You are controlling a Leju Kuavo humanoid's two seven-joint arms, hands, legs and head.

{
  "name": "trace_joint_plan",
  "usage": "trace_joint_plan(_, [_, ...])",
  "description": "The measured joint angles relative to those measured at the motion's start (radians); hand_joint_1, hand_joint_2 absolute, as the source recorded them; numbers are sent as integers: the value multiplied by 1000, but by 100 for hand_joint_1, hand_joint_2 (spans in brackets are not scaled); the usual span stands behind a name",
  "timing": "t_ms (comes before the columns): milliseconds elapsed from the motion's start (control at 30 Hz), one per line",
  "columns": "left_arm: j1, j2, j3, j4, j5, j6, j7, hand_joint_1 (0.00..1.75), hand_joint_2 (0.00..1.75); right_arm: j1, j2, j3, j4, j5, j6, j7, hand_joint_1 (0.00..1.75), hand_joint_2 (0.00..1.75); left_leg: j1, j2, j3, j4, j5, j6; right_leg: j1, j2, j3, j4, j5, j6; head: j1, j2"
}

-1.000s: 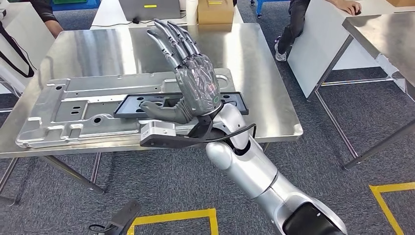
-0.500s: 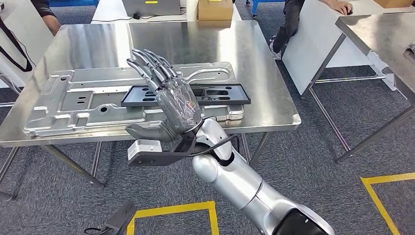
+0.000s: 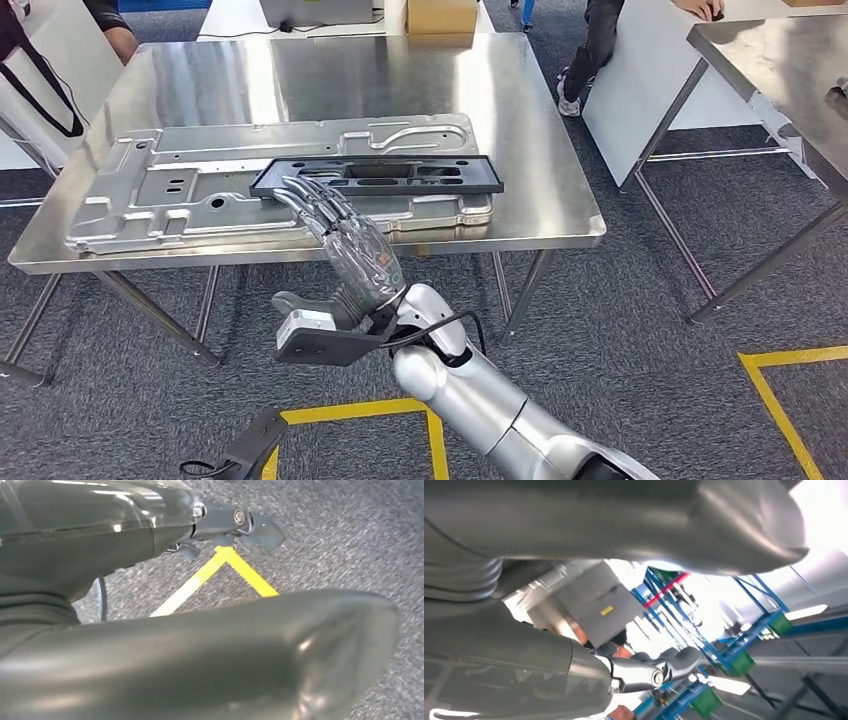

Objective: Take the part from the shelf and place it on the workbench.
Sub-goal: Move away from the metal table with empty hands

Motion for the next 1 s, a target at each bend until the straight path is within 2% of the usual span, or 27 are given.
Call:
trace_joint_plan(33, [1, 0, 0, 0, 0, 1, 0, 0, 0, 5, 1, 0, 21, -6, -1, -6, 0, 0, 0, 0, -14, 42, -38, -2, -4, -1, -7, -3, 9, -5, -5, 0])
trace_joint_plan(100, [4, 3, 0, 0, 2, 2, 0, 0, 0, 17, 1, 0, 68, -17, -5, -18, 0, 0, 0, 0, -50, 169, -121, -5, -3, -3, -27, -1, 23, -12, -17, 0])
trace_joint_plan(133, [6, 5, -1, 0, 2, 2, 0, 0, 0, 25, 1, 0, 92, -21, -7, -21, 0, 0, 0, 0, -59, 221, -143, -7, -3, -3, -36, 0, 30, -13, -19, 0])
trace_joint_plan(167, [8, 8, -1, 0, 3, 2, 0, 0, 0, 32, 0, 0, 116, -23, -10, -24, 0, 0, 1, 0, -55, 243, -145, -8, -4, -3, -46, 2, 37, -12, -20, 0])
trace_joint_plan(200, [9, 11, -1, 0, 4, 3, 0, 0, 0, 39, 0, -1, 138, -25, -12, -26, 0, 0, 3, 1, -32, 225, -128, -10, -5, -3, -56, 5, 42, -9, -21, 0])
trace_joint_plan(267, [10, 16, -1, 0, 6, 4, 0, 0, 0, 47, -1, -5, 178, -29, -17, -26, 0, 0, 8, 2, 55, 99, -88, -17, -9, -2, -74, 15, 49, -2, -22, 0])
trace_joint_plan(300, [9, 18, -1, 0, 8, 4, 0, 0, 0, 50, -2, -8, 195, -32, -19, -25, 0, 0, 9, 1, 94, 37, -77, -18, -9, -2, -83, 21, 52, 2, -24, 0])
trace_joint_plan(333, [10, 19, -1, 0, 10, 5, 0, 0, 0, 53, -2, -11, 212, -34, -19, -23, 0, 0, 9, 0, 117, -5, -75, -18, -8, -2, -89, 27, 55, 7, -26, 0])
trace_joint_plan(367, [11, 19, 0, 0, 11, 6, 0, 0, 0, 58, -3, -13, 229, -37, -20, -21, 0, 0, 8, -2, 124, -21, -80, -16, -5, -2, -94, 31, 59, 12, -27, 0])
trace_joint_plan(467, [13, 19, 0, 0, 19, 11, -2, 0, 0, 83, -10, -23, 284, -43, -19, -7, 0, 0, 5, -4, 108, -17, -69, 6, -6, -2, -101, 35, 66, 26, -25, 0])
trace_joint_plan(500, [12, 20, 1, -1, 23, 12, -3, 0, 0, 94, -14, -27, 300, -45, -19, -3, 0, 0, 5, -3, 102, -17, -63, 16, -8, -2, -107, 47, 50, 30, -23, 0])
trace_joint_plan(533, [12, 20, 1, -1, 26, 15, -4, 0, 0, 104, -19, -33, 316, -49, -18, 1, 0, 0, 6, -2, 94, -18, -56, 26, -9, -2, -119, 76, 20, 33, -20, 0])
trace_joint_plan(567, [12, 21, 2, -2, 29, 17, -6, 0, 0, 115, -24, -40, 332, -54, -16, 5, 0, 0, 6, -1, 84, -18, -48, 34, -10, -2, -138, 126, -22, 35, -15, 0])
trace_joint_plan(633, [14, 22, 2, -2, 35, 22, -10, 0, 0, 137, -36, -58, 364, -69, -8, 17, 0, 0, 3, 0, 62, -17, -34, 42, -10, -2, -177, 252, -97, 36, -6, 0])
trace_joint_plan(667, [16, 23, 3, -2, 37, 23, -12, 0, 0, 151, -42, -66, 378, -76, -2, 23, 0, 0, 1, 0, 52, -17, -27, 43, -10, -2, -183, 293, -112, 36, -4, 0])
trace_joint_plan(700, [18, 25, 3, -2, 40, 26, -14, 0, 0, 163, -47, -75, 391, -85, 4, 28, 0, 0, -1, 0, 44, -17, -21, 44, -10, -2, -179, 310, -112, 35, -2, 0])
trace_joint_plan(733, [20, 26, 4, -2, 42, 28, -16, 0, 0, 175, -54, -84, 400, -93, 10, 31, 0, 0, -4, 0, 35, -17, -15, 44, -9, -2, -154, 286, -95, 32, 2, 0])
trace_joint_plan(800, [24, 28, 6, -2, 47, 32, -19, 0, 0, 189, -66, -105, 418, -113, 27, 40, 0, 0, -8, 1, 22, -17, -3, 42, -2, -2, -67, 162, -53, 19, 9, 0])
trace_joint_plan(833, [26, 29, 8, -2, 49, 34, -20, 0, 0, 196, -74, -120, 429, -129, 44, 50, 0, 0, -10, 1, 16, -17, 3, 39, 3, -2, -20, 90, -39, 12, 10, 0])
trace_joint_plan(867, [27, 29, 9, -2, 51, 36, -20, 0, 0, 205, -81, -138, 441, -150, 67, 68, 0, 0, -9, 2, 13, -18, 10, 35, 9, -2, 11, 41, -35, 6, 10, 0])
trace_joint_plan(933, [32, 31, 11, -2, 54, 39, -20, 0, 0, 237, -99, -178, 467, -194, 118, 116, 0, 0, -7, 1, 11, -21, 22, 23, 15, -2, 29, 6, -36, 2, 9, 0])
trace_joint_plan(1000, [43, 35, 11, -1, 54, 41, -17, 0, 0, 273, -121, -217, 490, -232, 159, 170, 0, 0, -8, 2, 5, -17, 17, 13, 10, -3, 23, -4, -25, 2, 10, 0])
